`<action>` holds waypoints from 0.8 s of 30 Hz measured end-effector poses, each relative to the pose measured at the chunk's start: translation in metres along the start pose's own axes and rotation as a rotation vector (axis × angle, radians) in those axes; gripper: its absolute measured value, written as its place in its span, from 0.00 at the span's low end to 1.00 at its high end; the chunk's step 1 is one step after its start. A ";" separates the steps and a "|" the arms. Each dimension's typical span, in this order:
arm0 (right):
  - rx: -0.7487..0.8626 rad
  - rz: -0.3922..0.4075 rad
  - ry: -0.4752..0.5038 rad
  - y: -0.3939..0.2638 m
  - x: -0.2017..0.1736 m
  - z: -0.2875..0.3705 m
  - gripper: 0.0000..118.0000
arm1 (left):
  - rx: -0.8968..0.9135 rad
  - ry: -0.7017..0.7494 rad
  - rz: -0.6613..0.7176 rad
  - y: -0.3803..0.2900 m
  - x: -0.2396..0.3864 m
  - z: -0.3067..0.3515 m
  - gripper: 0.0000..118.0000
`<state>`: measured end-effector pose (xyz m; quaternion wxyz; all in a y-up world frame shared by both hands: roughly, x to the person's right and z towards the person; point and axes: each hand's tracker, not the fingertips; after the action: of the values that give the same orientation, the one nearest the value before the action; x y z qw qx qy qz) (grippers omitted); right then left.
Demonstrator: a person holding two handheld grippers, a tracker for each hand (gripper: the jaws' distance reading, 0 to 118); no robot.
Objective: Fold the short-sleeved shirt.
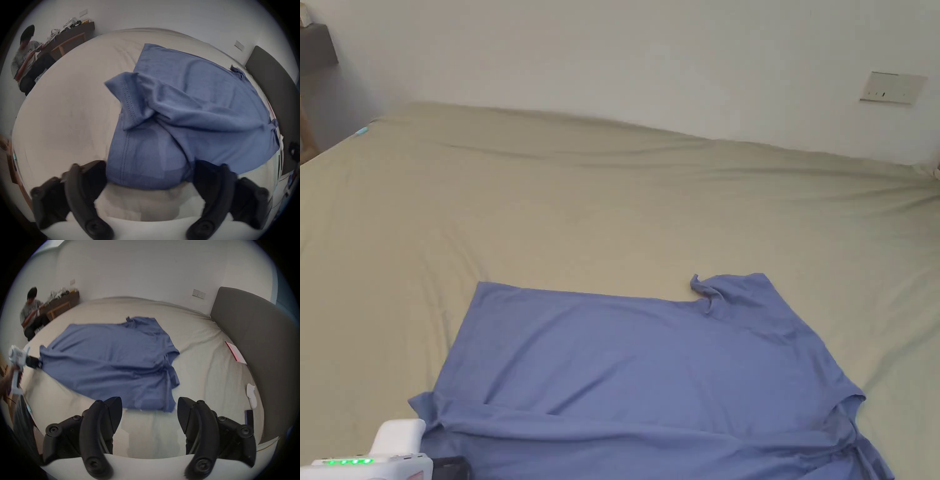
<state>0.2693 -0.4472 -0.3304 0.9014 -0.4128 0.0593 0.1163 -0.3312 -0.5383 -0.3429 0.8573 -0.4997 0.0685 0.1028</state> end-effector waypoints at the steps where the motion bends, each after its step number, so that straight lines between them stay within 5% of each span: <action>1: -0.011 -0.035 0.003 -0.001 0.006 -0.006 0.65 | 0.009 -0.004 0.001 0.001 -0.005 0.005 0.50; 3: -0.025 -0.141 0.027 -0.002 0.016 -0.020 0.65 | 0.018 -0.102 0.007 0.005 -0.005 0.012 0.19; 6: -0.125 -0.202 0.077 0.002 0.020 -0.055 0.65 | -0.004 -0.040 -0.073 0.012 0.010 0.009 0.14; 11: -0.223 -0.091 0.036 0.000 -0.004 -0.104 0.64 | 0.010 -0.087 -0.038 0.015 0.008 0.018 0.13; 13: -0.197 -0.118 0.025 -0.002 -0.011 -0.099 0.61 | -0.015 -0.101 -0.012 0.014 0.000 0.015 0.13; 14: -0.196 -0.130 0.085 0.003 -0.007 -0.092 0.54 | -0.023 -0.103 -0.004 0.013 -0.003 0.015 0.13; 15: -0.185 -0.132 0.101 0.006 -0.006 -0.085 0.22 | -0.028 -0.119 0.006 0.013 -0.007 0.016 0.13; 16: -0.171 -0.137 0.113 0.004 -0.003 -0.077 0.08 | -0.022 -0.123 0.009 0.012 -0.008 0.020 0.13; 21: -0.171 -0.130 0.144 -0.004 0.008 -0.051 0.08 | 0.007 -0.123 -0.051 0.015 -0.008 0.043 0.12; 24: -0.161 -0.013 0.084 -0.012 -0.001 -0.036 0.08 | 0.030 -0.047 -0.148 0.010 -0.006 0.057 0.12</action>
<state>0.2714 -0.4818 -0.3451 0.8628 -0.4888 0.0846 0.0975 -0.3387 -0.4848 -0.3218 0.8712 -0.4882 0.0130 0.0498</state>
